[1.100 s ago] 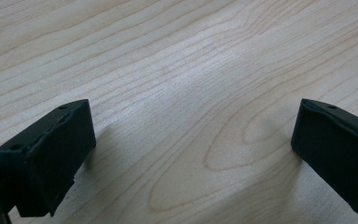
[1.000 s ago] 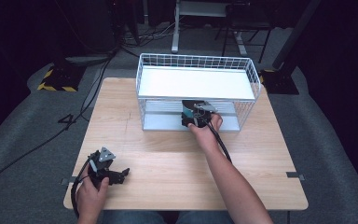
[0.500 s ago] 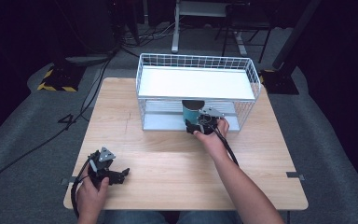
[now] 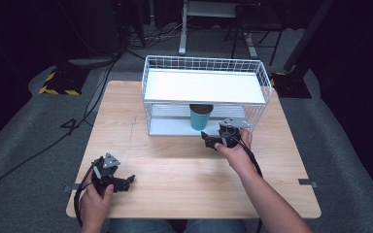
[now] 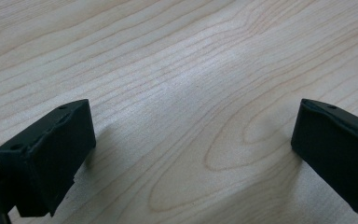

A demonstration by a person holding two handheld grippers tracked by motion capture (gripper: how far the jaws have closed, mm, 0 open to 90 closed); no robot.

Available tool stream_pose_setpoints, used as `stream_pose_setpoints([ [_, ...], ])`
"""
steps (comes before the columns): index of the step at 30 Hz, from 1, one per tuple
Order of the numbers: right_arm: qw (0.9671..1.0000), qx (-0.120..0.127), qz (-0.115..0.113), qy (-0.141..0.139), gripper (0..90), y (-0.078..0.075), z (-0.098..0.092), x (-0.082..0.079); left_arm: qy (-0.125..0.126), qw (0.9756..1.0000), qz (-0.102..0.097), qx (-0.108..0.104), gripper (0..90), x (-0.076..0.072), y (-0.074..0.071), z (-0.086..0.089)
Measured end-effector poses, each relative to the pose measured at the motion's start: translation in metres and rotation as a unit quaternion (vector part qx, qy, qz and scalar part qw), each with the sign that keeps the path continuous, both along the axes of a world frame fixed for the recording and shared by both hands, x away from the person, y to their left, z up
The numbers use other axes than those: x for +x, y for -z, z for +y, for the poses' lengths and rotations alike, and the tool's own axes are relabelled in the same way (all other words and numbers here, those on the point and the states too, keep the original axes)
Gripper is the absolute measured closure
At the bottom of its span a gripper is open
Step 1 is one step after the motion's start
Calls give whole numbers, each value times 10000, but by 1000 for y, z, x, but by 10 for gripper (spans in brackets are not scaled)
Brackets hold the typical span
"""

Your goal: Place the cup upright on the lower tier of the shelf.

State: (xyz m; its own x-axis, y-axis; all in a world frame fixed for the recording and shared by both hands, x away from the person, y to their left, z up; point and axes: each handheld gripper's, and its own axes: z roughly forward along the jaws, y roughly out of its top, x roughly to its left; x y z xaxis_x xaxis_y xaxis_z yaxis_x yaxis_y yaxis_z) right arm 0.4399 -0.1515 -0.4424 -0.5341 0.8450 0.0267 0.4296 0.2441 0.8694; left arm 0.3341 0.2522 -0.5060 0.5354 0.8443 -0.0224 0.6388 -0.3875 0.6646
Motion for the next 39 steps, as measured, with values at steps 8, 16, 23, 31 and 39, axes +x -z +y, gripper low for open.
stream_pose_setpoints([
  [8, 9995, 57, 24, -319, 159, -10, -22, -23, -1, 10000, 0, 0, 1, 0, 0, 0],
  [16, 9978, -140, 155, -634, 160, -14, -48, -43, 1, 10000, 1, 1, 1, 0, 0, 0],
  [23, 9983, 18, 160, -561, 161, -18, -82, -63, 1, 10000, 1, 1, 1, 0, 0, 0],
  [31, 9975, 22, 285, -652, 175, -16, -112, -80, 1, 10000, 1, 1, 1, 0, 0, 0],
  [39, 9976, 46, 339, -608, 197, -6, -138, -92, 27, 10000, 2, 6, 1, 0, 0, 0],
])
